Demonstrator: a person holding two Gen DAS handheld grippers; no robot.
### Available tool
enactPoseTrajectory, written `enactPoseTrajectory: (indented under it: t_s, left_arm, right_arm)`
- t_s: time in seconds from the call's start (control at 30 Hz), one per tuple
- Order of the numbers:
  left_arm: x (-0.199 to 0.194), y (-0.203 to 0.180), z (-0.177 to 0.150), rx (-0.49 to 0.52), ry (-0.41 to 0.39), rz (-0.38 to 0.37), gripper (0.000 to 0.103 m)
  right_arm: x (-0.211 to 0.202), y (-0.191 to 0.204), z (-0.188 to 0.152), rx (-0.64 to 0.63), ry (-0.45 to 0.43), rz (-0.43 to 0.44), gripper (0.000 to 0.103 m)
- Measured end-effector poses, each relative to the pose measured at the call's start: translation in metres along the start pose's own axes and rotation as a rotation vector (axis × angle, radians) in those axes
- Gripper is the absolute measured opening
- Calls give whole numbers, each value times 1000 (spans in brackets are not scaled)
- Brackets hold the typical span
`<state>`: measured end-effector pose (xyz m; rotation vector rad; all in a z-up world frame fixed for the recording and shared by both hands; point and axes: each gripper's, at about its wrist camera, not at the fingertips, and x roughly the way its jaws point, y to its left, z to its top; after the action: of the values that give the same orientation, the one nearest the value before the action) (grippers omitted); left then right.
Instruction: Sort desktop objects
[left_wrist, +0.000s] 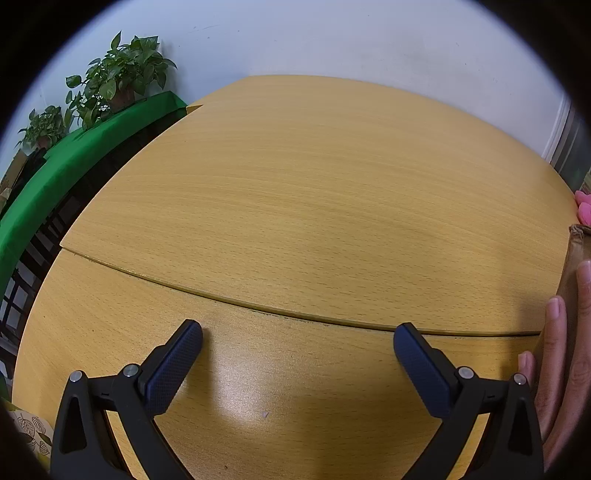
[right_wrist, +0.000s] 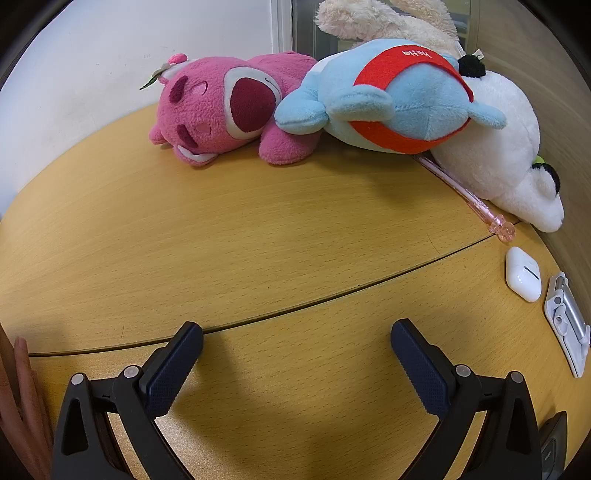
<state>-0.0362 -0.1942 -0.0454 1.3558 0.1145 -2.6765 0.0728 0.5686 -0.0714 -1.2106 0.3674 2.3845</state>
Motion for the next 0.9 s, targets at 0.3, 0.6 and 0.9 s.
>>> enactPoseTrajectory:
  t_s: [0.3, 0.6, 0.9]
  left_arm:
    - [0, 0, 0, -1, -1, 0, 103]
    - [0, 0, 1, -1, -1, 1, 103]
    - [0, 0, 1, -2, -2, 1, 103]
  right_arm:
    - [2, -1, 1, 0, 0, 1, 103]
    - [1, 0, 0, 1, 1, 1, 103]
    - [2, 0, 0, 1, 2, 1, 103]
